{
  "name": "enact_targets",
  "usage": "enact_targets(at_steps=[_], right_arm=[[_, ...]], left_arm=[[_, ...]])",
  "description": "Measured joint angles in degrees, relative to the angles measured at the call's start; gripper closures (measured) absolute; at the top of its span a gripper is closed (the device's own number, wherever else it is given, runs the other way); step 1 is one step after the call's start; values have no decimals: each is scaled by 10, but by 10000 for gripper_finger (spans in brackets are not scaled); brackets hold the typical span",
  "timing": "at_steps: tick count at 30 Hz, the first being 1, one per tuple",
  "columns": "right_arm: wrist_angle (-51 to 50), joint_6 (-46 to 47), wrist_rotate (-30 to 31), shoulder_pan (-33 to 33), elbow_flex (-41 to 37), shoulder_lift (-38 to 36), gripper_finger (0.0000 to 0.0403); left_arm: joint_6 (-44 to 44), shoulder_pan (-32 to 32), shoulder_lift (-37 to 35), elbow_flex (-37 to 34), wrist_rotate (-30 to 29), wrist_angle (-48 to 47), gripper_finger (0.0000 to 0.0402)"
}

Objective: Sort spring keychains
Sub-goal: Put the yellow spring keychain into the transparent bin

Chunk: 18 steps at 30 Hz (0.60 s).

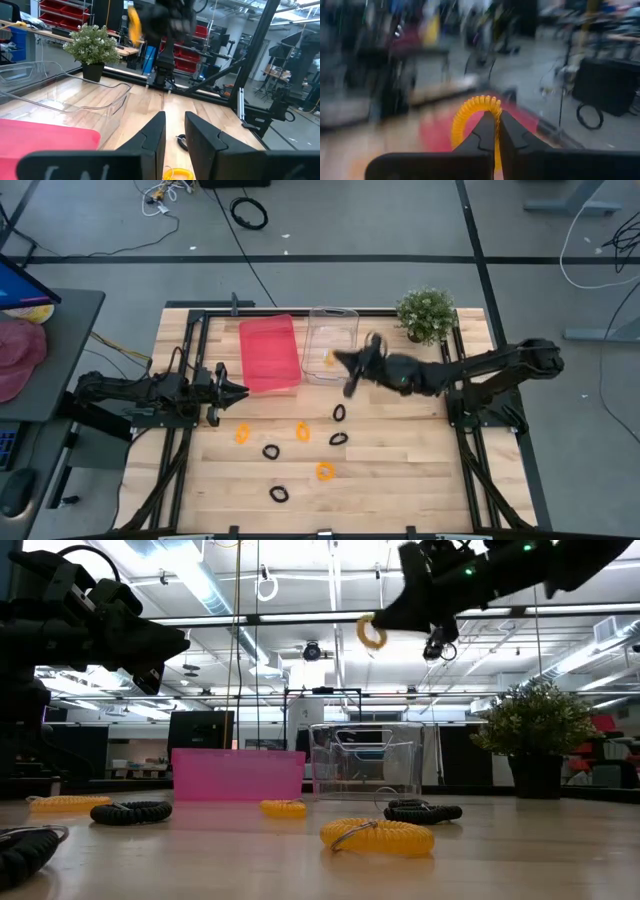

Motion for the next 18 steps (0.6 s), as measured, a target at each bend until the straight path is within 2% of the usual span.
enact_targets(at_steps=[4, 6, 10, 18], right_arm=[[171, 17, -2, -25, -17, 28, 403], [206, 14, -1, -33, -29, 40, 403], [212, 52, 26, -53, -42, 51, 403], [184, 43, 21, -70, -42, 53, 403]], left_arm=[[0, 0, 0, 0, 0, 0, 326], [0, 0, 0, 0, 0, 0, 326], [0, 0, 0, 0, 0, 0, 326], [0, 0, 0, 0, 0, 0, 326]])
